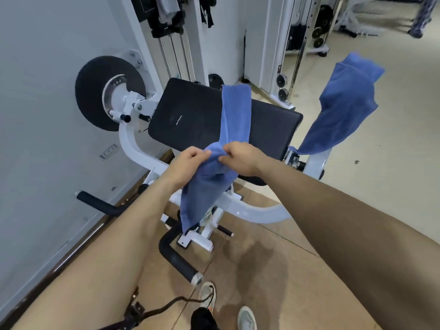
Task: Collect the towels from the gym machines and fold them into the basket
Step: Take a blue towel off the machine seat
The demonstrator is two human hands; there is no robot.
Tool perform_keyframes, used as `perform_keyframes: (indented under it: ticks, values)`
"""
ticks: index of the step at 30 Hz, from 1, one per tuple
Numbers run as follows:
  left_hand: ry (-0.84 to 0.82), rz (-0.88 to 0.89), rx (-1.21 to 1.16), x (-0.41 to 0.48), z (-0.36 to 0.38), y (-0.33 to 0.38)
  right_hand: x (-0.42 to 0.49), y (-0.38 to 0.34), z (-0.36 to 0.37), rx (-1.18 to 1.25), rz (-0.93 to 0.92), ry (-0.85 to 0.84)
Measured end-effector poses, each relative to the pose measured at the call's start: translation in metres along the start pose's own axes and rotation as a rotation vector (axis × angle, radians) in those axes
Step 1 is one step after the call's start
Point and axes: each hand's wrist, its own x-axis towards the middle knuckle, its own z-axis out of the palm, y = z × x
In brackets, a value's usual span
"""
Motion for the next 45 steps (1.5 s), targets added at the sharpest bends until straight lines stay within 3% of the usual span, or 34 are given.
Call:
perform_keyframes:
  ticks: [5,10,15,23,30,45]
  values:
    - [0.063,0.058,0.092,-0.033,-0.011,-0.003,-0.013,-0.027,0.004,0.156,-0.06,-0.003]
    - [0.268,0.022,-0.096,-0.066,-0.045,0.011,-0.027,-0.05,0.011,0.431,-0.149,-0.05]
    - [0.379,0.018,-0.139,-0.107,-0.094,0.006,-0.027,-0.065,0.042,0.125,-0.173,-0.234]
    - [0.587,-0.08,-0.144,-0.214,-0.176,-0.051,-0.037,-0.14,0.084,-0.06,-0.154,-0.242]
    - [0.727,-0.32,-0.04,-0.336,-0.236,-0.123,-0.066,-0.268,0.123,-0.053,-0.367,-0.181]
    - [0.88,-0.64,0.004,-0.623,-0.289,-0.263,-0.175,-0.517,0.308,-0.256,-0.751,-0.453]
